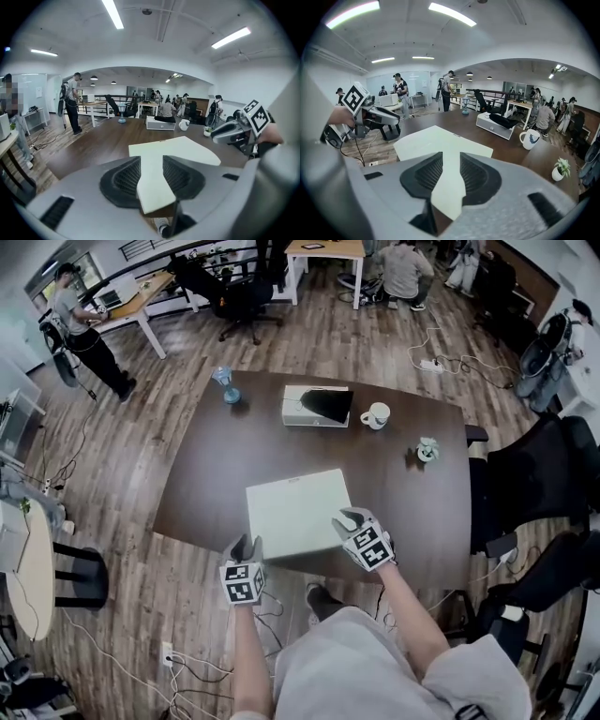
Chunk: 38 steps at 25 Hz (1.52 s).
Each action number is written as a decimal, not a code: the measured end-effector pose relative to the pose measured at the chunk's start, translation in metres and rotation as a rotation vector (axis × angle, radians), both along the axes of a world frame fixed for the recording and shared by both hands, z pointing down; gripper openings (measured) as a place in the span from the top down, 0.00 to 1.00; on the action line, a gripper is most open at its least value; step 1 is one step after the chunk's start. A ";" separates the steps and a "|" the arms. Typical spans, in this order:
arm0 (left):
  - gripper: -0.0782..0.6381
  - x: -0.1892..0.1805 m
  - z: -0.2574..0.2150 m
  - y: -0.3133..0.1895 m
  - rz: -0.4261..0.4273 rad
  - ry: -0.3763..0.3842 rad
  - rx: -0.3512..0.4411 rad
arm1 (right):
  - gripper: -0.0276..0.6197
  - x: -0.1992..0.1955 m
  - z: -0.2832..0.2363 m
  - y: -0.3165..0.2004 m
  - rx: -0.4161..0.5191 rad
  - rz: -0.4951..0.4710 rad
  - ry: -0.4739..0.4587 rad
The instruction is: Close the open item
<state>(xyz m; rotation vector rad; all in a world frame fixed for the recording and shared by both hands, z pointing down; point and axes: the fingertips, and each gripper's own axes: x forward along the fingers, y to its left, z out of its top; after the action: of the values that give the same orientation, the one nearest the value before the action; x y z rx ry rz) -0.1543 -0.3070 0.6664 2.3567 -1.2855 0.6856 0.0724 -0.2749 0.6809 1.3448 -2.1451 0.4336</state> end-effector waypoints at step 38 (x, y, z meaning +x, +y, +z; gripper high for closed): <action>0.70 0.003 -0.078 0.163 -0.137 0.192 0.182 | 0.77 -0.014 -0.054 0.164 0.120 0.175 -0.208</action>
<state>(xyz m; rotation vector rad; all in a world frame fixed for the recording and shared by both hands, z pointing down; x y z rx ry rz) -0.1513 -0.1441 0.5885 2.3784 -1.4579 0.3038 0.0584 -0.1105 0.6273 1.6259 -2.2597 0.5419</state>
